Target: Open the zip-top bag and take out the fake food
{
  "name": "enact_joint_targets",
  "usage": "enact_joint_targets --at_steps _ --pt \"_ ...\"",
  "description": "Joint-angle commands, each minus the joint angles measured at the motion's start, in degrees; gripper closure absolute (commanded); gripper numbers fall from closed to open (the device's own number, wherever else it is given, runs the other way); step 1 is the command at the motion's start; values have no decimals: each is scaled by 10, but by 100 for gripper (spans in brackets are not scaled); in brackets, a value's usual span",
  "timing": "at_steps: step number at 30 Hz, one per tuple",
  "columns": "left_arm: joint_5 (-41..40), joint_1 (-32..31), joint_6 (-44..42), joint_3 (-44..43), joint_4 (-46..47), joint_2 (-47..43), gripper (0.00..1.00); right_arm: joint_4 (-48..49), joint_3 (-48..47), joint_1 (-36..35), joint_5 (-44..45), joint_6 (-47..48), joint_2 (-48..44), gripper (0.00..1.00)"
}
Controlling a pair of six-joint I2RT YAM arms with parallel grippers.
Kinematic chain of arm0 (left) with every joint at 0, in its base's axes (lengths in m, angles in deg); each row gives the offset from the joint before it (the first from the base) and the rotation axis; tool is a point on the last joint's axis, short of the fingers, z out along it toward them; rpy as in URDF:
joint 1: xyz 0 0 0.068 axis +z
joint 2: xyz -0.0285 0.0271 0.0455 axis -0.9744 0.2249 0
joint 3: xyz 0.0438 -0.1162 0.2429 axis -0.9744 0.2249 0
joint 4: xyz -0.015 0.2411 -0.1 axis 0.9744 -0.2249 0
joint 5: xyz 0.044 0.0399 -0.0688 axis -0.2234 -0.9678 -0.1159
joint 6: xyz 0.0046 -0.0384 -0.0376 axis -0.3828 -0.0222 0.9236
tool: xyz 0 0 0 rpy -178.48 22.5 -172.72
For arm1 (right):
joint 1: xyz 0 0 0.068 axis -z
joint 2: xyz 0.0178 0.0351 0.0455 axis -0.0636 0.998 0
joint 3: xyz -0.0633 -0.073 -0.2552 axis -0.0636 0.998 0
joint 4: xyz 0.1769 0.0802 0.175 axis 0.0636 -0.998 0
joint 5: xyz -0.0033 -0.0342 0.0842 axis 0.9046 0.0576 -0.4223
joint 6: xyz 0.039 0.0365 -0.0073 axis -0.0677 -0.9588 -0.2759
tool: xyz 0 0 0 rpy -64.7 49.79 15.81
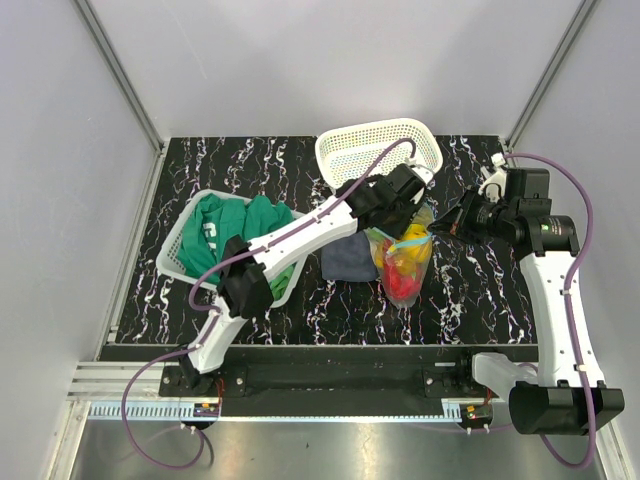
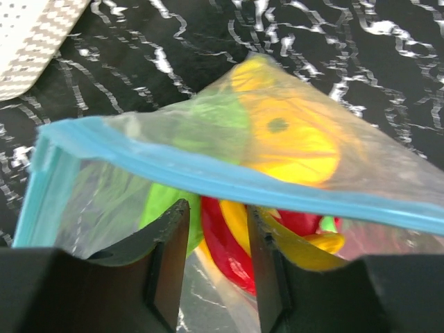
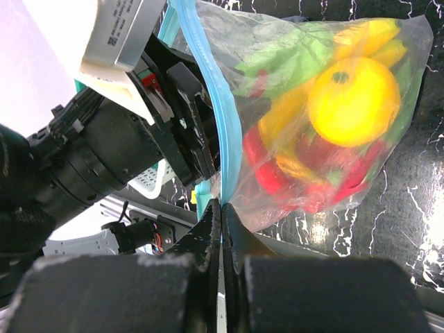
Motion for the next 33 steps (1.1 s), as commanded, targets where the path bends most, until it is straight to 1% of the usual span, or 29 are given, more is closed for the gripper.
enact_joint_targets --at_steps 1,5,10,15,18,19,22,23,24,27,33 --pt "-76 -17 -10 0 -9 -2 55 16 0 -1 -13 0 -8 100" --pt "-98 -16 9 13 -14 4 55 17 -1 -1 -11 1 -5 100" --pt "-62 -14 15 10 -9 27 62 20 2 -1 -11 -2 -1 100" --pt "-24 -13 -1 -6 -2 52 62 23 7 -1 -6 -1 0 100" --pt "-1 -14 -14 -14 3 54 69 24 14 -1 3 5 0 100" --pt "5 -14 -15 -17 3 49 75 23 14 -1 5 5 0 100" --pt "14 -14 -21 -23 10 35 86 24 21 -1 13 7 -3 100" --pt "14 -15 -22 -24 14 28 94 23 24 0 16 9 -3 100" --pt "15 -16 -20 -25 16 22 99 22 25 0 19 11 -7 100" --pt "34 -17 -10 -13 41 -12 100 23 29 -1 37 12 -17 100" --pt "69 -25 14 31 137 -96 100 24 40 -1 56 5 -31 100"
